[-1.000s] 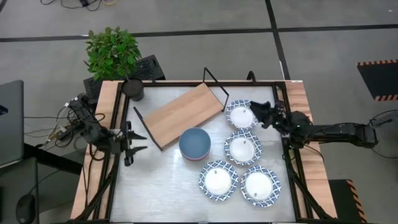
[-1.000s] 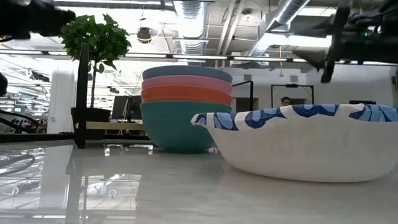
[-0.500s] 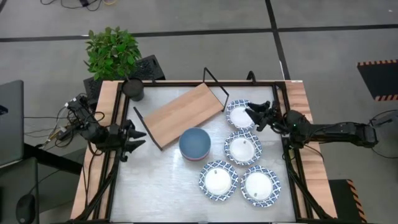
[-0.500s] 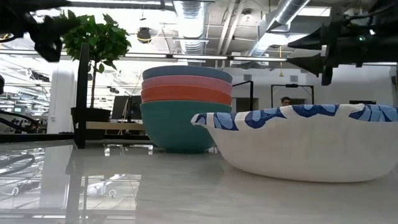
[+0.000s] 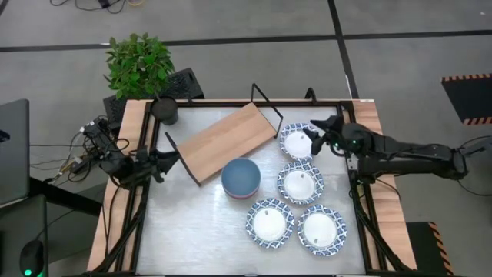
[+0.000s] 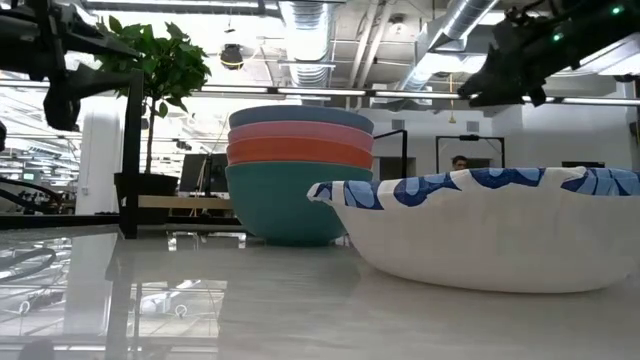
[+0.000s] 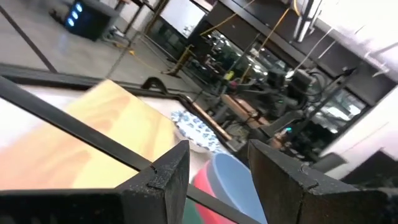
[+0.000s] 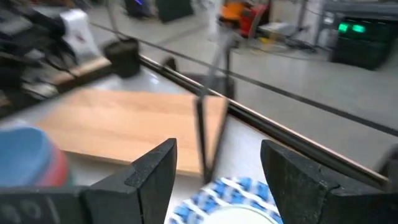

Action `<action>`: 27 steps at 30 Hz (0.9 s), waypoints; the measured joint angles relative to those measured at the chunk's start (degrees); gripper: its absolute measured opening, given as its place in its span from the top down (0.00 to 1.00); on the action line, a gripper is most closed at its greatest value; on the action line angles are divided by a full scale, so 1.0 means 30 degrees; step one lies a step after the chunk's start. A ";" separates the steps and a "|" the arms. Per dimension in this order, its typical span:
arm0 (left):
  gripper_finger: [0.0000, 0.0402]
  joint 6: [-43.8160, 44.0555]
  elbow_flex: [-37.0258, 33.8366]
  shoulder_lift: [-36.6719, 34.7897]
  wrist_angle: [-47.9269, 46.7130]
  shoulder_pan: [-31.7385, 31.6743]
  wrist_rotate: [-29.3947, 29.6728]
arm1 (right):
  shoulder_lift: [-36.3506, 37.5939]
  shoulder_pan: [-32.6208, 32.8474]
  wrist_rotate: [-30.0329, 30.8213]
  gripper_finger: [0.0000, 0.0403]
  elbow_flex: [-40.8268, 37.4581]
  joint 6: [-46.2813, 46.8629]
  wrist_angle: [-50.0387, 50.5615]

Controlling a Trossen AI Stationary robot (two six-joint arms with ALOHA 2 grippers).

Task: Place and stack bowls onto a shelf
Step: Put the white blue patterned bowl on the shelf

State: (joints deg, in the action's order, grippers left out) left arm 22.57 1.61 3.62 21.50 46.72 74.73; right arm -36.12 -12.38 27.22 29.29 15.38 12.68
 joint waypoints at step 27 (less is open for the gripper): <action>0.62 0.0037 0.0007 0.0000 0.3845 0.0000 -0.1623 | -0.2711 -0.2809 0.0247 0.36 0.0150 1.0928 0.7037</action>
State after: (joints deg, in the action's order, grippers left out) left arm 22.68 1.63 3.62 33.03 46.72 69.86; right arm -44.25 -20.81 27.97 29.74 48.16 33.79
